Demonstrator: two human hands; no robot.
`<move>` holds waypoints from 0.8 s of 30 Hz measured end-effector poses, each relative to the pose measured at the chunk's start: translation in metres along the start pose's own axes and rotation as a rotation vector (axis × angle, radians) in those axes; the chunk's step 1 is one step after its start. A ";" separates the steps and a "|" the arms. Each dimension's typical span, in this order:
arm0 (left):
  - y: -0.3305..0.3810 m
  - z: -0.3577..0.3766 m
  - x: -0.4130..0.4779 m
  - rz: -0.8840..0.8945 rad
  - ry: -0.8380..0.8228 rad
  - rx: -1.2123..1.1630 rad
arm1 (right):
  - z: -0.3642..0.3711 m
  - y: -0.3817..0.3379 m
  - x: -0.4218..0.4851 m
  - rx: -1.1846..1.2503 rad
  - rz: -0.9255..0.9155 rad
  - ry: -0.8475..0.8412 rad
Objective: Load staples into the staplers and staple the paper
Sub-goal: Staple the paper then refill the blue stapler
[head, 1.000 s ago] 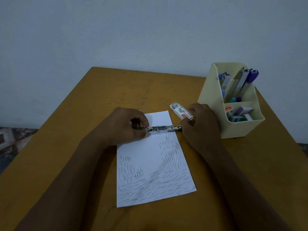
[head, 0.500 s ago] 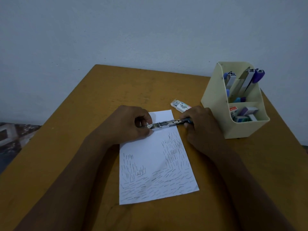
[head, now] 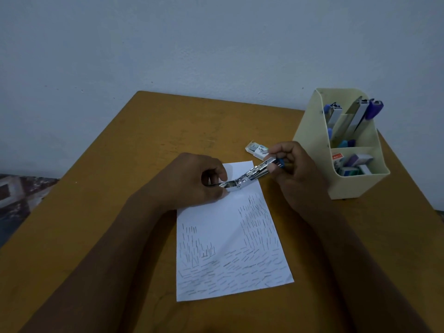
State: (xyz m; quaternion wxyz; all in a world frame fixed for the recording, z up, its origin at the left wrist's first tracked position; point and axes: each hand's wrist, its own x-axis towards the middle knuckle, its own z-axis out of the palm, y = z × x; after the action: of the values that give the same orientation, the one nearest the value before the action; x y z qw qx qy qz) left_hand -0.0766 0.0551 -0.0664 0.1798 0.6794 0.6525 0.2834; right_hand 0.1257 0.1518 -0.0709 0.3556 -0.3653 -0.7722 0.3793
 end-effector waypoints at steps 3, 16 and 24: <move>0.002 0.003 0.000 0.025 0.000 0.011 | 0.001 -0.001 -0.001 0.129 0.007 -0.001; 0.023 0.025 0.004 0.169 0.031 0.034 | 0.008 0.003 -0.004 0.386 0.039 -0.026; 0.026 0.029 0.007 0.144 0.015 0.112 | 0.008 0.005 -0.003 0.479 0.037 -0.044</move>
State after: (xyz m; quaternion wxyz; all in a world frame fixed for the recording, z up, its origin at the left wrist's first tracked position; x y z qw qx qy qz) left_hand -0.0382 0.0634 -0.0713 0.1159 0.7312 0.6183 0.2640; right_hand 0.1220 0.1491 -0.0794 0.4080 -0.2764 -0.6608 0.5661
